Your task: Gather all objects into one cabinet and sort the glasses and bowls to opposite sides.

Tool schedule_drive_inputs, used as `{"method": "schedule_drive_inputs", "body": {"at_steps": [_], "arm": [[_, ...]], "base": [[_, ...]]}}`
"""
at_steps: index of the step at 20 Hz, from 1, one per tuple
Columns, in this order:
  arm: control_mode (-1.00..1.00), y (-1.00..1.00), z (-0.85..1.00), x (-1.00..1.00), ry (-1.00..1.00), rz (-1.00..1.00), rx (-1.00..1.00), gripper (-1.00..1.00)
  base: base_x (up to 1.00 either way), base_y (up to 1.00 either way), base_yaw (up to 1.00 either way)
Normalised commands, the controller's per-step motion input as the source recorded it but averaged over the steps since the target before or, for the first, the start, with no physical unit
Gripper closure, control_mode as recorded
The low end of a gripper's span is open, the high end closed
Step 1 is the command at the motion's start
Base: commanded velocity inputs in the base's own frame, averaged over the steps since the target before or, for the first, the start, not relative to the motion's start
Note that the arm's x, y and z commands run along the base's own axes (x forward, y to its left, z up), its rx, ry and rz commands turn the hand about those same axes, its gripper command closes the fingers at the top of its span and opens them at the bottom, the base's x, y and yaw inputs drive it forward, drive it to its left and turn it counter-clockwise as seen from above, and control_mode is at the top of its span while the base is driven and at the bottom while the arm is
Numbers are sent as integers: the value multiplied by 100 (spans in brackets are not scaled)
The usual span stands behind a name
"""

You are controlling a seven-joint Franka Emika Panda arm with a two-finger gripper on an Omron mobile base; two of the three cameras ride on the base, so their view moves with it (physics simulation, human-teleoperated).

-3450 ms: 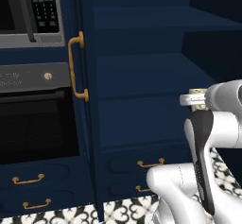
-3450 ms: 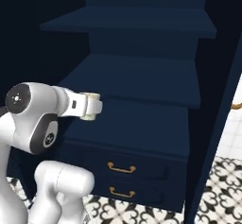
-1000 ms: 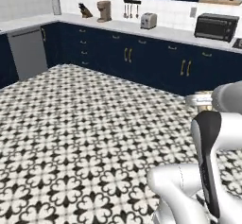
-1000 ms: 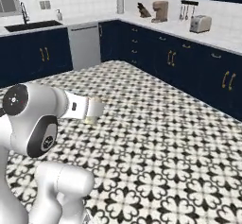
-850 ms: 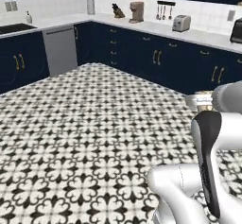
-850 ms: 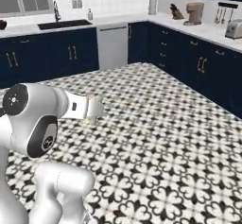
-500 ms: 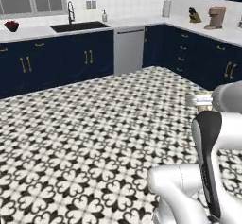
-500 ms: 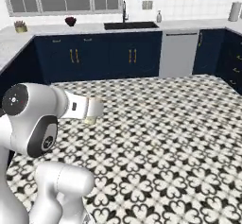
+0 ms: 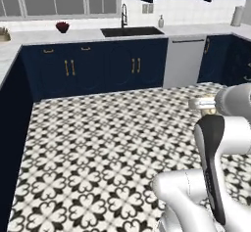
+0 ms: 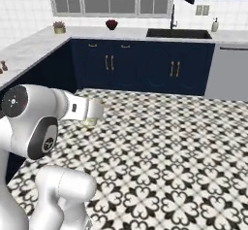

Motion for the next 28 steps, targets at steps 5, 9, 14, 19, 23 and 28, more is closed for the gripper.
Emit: {"method": "schedule_drive_inputs", "body": {"at_steps": [5,9,14,19,23,28], "arm": [[100,0,0,0,0,0,0,100],[100,0,0,0,0,0,0,100],[100,0,0,0,0,0,0,100],[100,0,0,0,0,0,0,100],[100,0,0,0,0,0,0,100],[100,0,0,0,0,0,0,100]], "base": [[96,-100,22],[100,-99,26],[88,-100,16],[65,-100,-3],[86,-84,-6],[100,-57,16]]}}
